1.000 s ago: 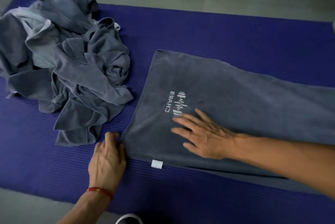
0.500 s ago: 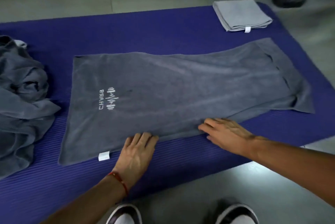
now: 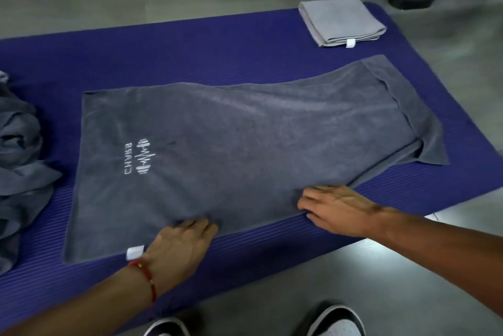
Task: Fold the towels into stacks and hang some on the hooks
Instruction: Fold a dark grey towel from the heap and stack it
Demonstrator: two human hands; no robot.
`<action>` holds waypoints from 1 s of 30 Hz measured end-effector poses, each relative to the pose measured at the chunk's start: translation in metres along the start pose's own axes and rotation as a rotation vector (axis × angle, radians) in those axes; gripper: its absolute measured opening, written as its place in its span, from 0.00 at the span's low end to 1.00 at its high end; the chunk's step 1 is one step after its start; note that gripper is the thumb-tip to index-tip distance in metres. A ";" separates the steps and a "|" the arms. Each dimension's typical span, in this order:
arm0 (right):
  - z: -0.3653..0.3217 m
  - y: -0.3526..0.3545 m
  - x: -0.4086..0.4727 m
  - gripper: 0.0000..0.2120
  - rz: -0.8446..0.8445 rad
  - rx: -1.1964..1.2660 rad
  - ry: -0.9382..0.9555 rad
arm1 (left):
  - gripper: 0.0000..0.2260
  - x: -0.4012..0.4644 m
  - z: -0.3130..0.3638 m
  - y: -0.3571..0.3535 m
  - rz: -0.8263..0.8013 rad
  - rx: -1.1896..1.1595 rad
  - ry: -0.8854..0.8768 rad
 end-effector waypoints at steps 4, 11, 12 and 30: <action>0.085 0.015 -0.048 0.05 0.283 0.225 -0.629 | 0.14 0.053 0.009 0.040 0.069 0.034 -0.228; 0.214 -0.047 -0.178 0.28 0.242 0.613 -1.736 | 0.25 0.211 0.052 0.054 -0.187 0.215 -0.264; 0.222 -0.056 -0.182 0.31 0.263 0.686 -1.774 | 0.27 0.236 0.057 0.051 -0.284 0.223 -0.179; 0.300 -0.024 -0.122 0.16 0.572 0.087 -1.461 | 0.28 0.350 0.036 -0.006 -0.030 0.125 0.171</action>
Point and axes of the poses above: each hand's wrist, its own x-axis towards the middle knuckle, its own y-axis out of the back of the hand, z = x × y, the point moved 5 cm from there along x, towards the middle knuckle, and after that the axes turned 5 degrees about y, right-handed, at the moved point
